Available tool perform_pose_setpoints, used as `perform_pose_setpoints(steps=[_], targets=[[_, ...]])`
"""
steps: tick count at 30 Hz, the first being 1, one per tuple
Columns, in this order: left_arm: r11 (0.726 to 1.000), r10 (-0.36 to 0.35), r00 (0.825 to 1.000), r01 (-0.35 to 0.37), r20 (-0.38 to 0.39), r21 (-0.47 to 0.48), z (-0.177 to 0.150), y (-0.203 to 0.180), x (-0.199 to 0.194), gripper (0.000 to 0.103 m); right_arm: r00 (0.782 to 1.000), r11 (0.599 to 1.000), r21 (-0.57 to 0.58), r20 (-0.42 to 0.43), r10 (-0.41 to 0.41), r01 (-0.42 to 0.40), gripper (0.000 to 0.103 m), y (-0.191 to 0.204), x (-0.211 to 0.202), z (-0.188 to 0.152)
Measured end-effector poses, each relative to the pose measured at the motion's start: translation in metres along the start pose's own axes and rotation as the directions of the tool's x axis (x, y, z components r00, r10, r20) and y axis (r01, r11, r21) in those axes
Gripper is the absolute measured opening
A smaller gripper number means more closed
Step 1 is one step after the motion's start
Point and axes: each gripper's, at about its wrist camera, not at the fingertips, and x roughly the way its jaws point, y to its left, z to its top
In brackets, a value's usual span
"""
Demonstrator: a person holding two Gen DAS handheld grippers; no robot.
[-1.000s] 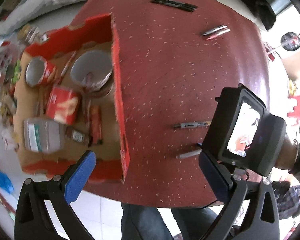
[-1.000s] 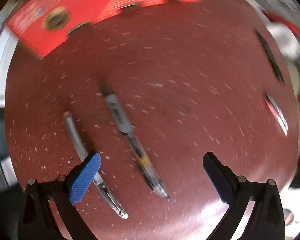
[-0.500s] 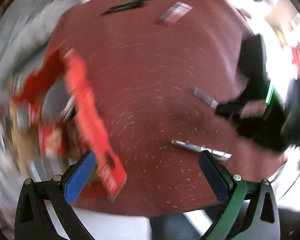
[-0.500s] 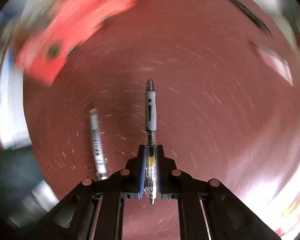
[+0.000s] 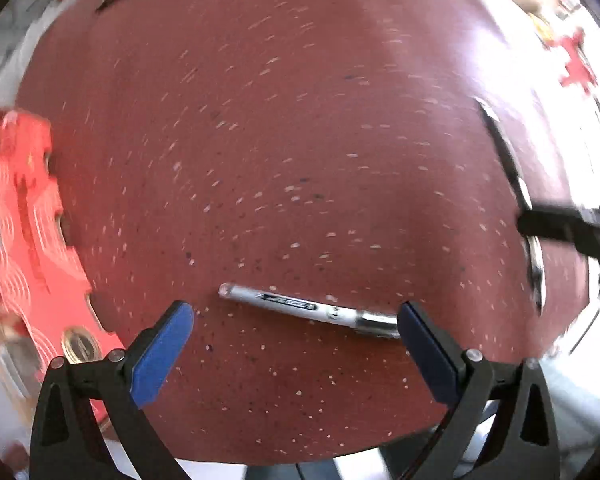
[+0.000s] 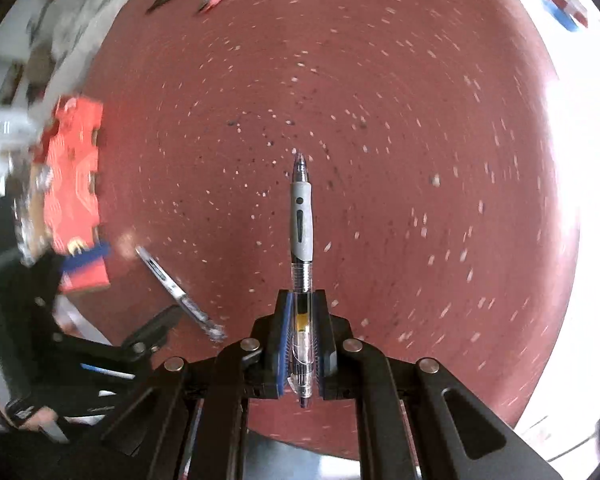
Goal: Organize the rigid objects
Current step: 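Grasp the white marker with the left tool, then carry the white marker and the clear gel pen over the box with both tools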
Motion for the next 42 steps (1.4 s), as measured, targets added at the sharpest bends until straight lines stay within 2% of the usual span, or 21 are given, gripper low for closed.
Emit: perform_pose_setpoints(steps=[2,3,5,8,11,13,15,17,18,19,20,21,22,23,25,27,30,32,39,41,42], targets=[[0.997,-0.005,1.000,0.003,-0.030,-0.080,0.004,0.011,0.005,0.103,1.000,0.999,0.041,0.014,0.025,-0.026,0.011,-0.003,-0.001,-0.001],[0.991,-0.031,0.998,0.024,-0.049,-0.134,0.006,0.016,0.008,0.103,0.999,0.998,0.049,0.015,0.032,-0.033,0.011,0.001,0.000,-0.002],[0.963,-0.087,0.993,0.062,-0.083,-0.263,0.007,0.026,0.013,0.103,0.999,0.998,0.042,0.012,0.038,-0.038,0.011,0.008,0.007,-0.004],[0.913,-0.079,0.992,0.033,-0.096,-0.407,0.005,0.029,0.017,0.103,1.000,0.999,0.019,0.008,0.025,-0.026,0.011,-0.001,-0.005,0.002],[0.854,-0.075,0.985,-0.016,-0.154,-0.521,-0.001,0.025,0.032,0.103,1.000,1.000,0.006,-0.013,0.024,-0.024,0.011,-0.003,-0.003,0.004],[0.790,-0.057,0.992,-0.023,-0.111,-0.613,-0.008,0.026,0.030,0.103,1.000,1.000,-0.004,-0.016,0.019,-0.019,0.011,-0.013,-0.014,0.004],[0.760,-0.033,0.994,-0.043,-0.104,-0.649,-0.013,0.020,0.031,0.103,1.000,1.000,-0.015,-0.013,0.015,-0.016,0.011,-0.015,-0.019,0.004],[0.749,-0.016,0.995,-0.055,-0.101,-0.661,-0.015,0.015,0.032,0.101,1.000,1.000,-0.018,-0.010,0.018,-0.018,0.011,-0.014,-0.021,0.003],[0.747,-0.034,0.995,-0.034,-0.089,-0.664,-0.016,0.014,0.033,0.094,1.000,1.000,-0.019,-0.006,0.017,-0.017,0.011,-0.013,-0.022,0.003],[0.755,-0.093,0.994,0.038,-0.049,-0.655,-0.015,0.013,0.033,0.078,1.000,1.000,-0.021,-0.005,0.018,-0.018,0.011,-0.012,-0.024,0.002],[0.779,-0.097,0.994,0.049,-0.042,-0.624,-0.013,0.009,0.030,0.069,1.000,1.000,-0.023,-0.002,0.021,-0.021,0.011,-0.011,-0.026,0.002],[0.799,-0.093,0.995,0.053,-0.037,-0.599,-0.011,0.006,0.028,0.046,1.000,0.999,-0.025,0.001,0.025,-0.025,0.011,-0.010,-0.028,0.001],[0.831,-0.095,0.995,0.061,-0.032,-0.554,-0.008,0.002,0.026,0.017,0.999,0.999,-0.030,0.005,0.032,-0.032,0.011,-0.009,-0.031,0.001],[0.836,-0.162,0.987,0.131,-0.010,-0.534,-0.006,0.002,0.028,0.012,0.999,0.999,-0.036,0.010,0.035,-0.034,0.011,-0.006,-0.033,0.002],[0.838,-0.185,0.983,0.148,-0.018,-0.526,-0.007,0.004,0.030,0.010,0.999,0.998,-0.056,0.028,0.040,-0.038,0.011,0.000,-0.040,0.004],[0.848,-0.160,0.987,0.137,0.000,-0.512,-0.006,0.007,0.025,0.010,0.998,0.997,-0.071,0.040,0.044,-0.041,0.011,0.005,-0.044,0.005],[0.886,-0.091,0.994,0.105,0.053,-0.453,-0.001,0.007,0.010,0.010,0.997,0.995,-0.087,0.054,0.060,-0.055,0.011,0.014,-0.050,0.008],[0.899,-0.062,0.995,0.092,0.084,-0.428,0.003,0.005,0.001,0.010,0.996,0.994,-0.090,0.062,0.064,-0.058,0.011,0.018,-0.051,0.010],[0.914,-0.023,0.990,0.079,0.142,-0.399,0.013,-0.003,-0.017,0.010,0.995,0.993,-0.101,0.067,0.074,-0.067,0.011,0.030,-0.058,0.014],[0.913,-0.014,0.986,0.079,0.163,-0.401,0.017,0.010,-0.024,0.010,0.994,0.991,-0.117,0.073,0.077,-0.069,0.011,0.037,-0.062,0.016],[0.913,-0.005,0.984,0.077,0.178,-0.400,0.017,0.000,-0.030,0.010,0.994,0.989,-0.125,0.077,0.083,-0.073,0.011,0.041,-0.065,0.018]])
